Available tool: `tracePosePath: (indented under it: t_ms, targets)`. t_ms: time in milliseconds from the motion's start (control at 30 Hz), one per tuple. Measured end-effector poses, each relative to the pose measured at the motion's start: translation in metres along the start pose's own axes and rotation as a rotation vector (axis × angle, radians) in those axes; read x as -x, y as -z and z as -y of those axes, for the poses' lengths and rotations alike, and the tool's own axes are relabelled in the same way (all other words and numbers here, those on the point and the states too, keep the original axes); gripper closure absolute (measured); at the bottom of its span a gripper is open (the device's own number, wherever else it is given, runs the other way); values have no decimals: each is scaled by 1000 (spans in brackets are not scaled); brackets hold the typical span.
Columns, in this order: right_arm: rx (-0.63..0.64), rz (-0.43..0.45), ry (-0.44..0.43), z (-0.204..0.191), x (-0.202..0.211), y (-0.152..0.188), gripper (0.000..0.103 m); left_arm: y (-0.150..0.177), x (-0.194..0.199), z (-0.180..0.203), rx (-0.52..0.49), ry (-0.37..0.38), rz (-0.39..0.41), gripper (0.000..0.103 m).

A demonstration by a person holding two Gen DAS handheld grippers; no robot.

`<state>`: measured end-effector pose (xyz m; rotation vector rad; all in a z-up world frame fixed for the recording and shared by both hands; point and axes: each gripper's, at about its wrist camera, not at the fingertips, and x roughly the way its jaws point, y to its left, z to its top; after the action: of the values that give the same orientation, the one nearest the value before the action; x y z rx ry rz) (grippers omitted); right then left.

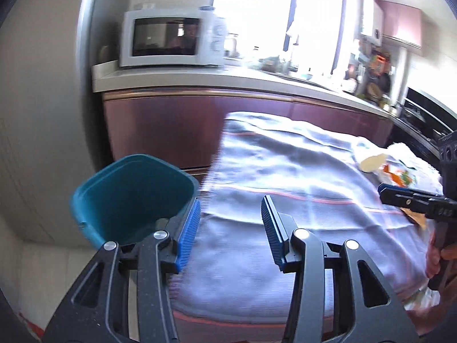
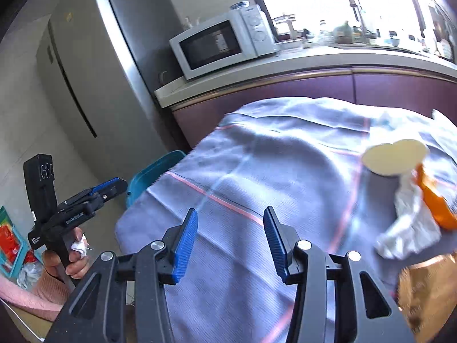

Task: Collect trash
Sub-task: 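Move both tools back over the table toward the gold wrappers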

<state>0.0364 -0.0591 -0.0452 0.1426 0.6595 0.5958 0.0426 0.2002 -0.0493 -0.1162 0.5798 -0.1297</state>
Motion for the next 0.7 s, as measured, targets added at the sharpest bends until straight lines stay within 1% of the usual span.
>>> tracePosePath:
  t_ms: [133,200,300,433,567,700]
  targets:
    - [-80,20,99,31,28,23,57,4,-10,53,-78,102,-21,58]
    - [-116,42,139,45,43,29,57,7,-16,79,-114,155,-38,58]
    - [-161,86,187,64,61,33,57,8,-27,114,-166,224,-62,58]
    - [-204,136,240,86,85,37,57,7,-42,156,-238,291,-87,58]
    - [-225,167,278,100,103,43,57,7,-53,194,-300,353,-111,58]
    - [-220,215,325,102,119,45,57,12,-63,233,-365,424,-139,57]
